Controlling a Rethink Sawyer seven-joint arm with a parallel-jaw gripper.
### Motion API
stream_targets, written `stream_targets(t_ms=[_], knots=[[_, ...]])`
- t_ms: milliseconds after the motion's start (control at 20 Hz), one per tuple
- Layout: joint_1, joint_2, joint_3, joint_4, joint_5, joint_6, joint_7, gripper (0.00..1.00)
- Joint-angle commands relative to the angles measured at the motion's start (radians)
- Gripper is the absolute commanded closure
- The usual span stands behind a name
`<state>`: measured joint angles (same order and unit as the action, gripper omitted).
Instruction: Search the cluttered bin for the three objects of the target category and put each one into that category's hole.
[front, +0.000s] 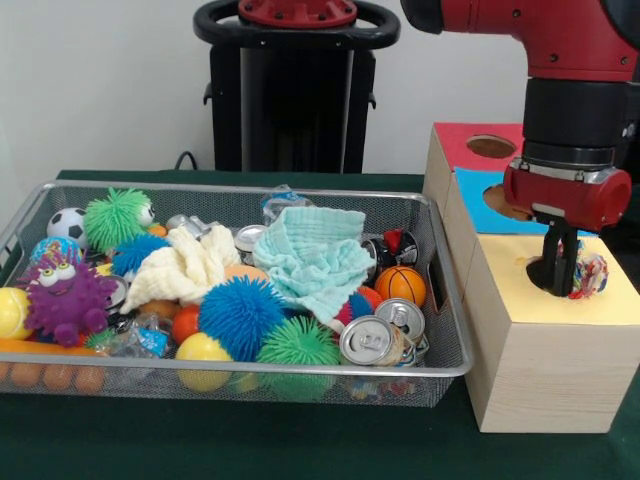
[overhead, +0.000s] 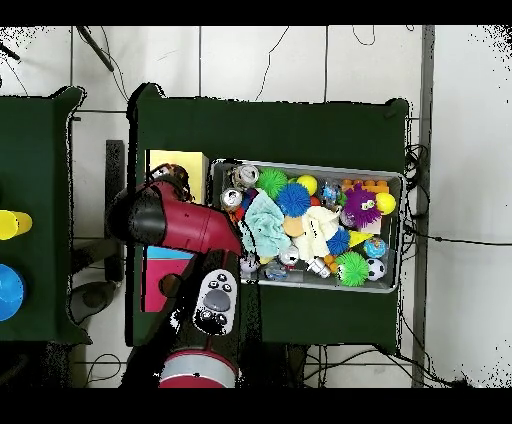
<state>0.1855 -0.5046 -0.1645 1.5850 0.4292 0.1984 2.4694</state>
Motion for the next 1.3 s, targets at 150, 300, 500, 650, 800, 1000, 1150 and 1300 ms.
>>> stream_targets(t_ms=[150, 300, 500, 650, 800, 1000, 1150, 1300], knots=[[0.003, 0.07, 0.04, 0.029, 0.025, 0.079, 0.153, 1.0], [0.01, 0.081, 0.026, 0.015, 0.02, 0.086, 0.149, 1.0], [0.009, 0.099, 0.024, 0.006, 0.015, 0.094, 0.137, 1.0], [-0.059, 0.118, 0.143, 0.045, 0.016, 0.01, 0.12, 1.0], [-0.088, 0.166, 0.209, 0.039, -0.012, -0.084, 0.104, 1.0], [-0.056, 0.213, 0.173, 0.007, -0.015, -0.128, 0.119, 1.0], [-0.023, 0.236, 0.128, -0.016, -0.007, -0.138, 0.124, 1.0], [-0.007, 0.242, 0.101, -0.028, -0.003, -0.124, 0.121, 1.0]])
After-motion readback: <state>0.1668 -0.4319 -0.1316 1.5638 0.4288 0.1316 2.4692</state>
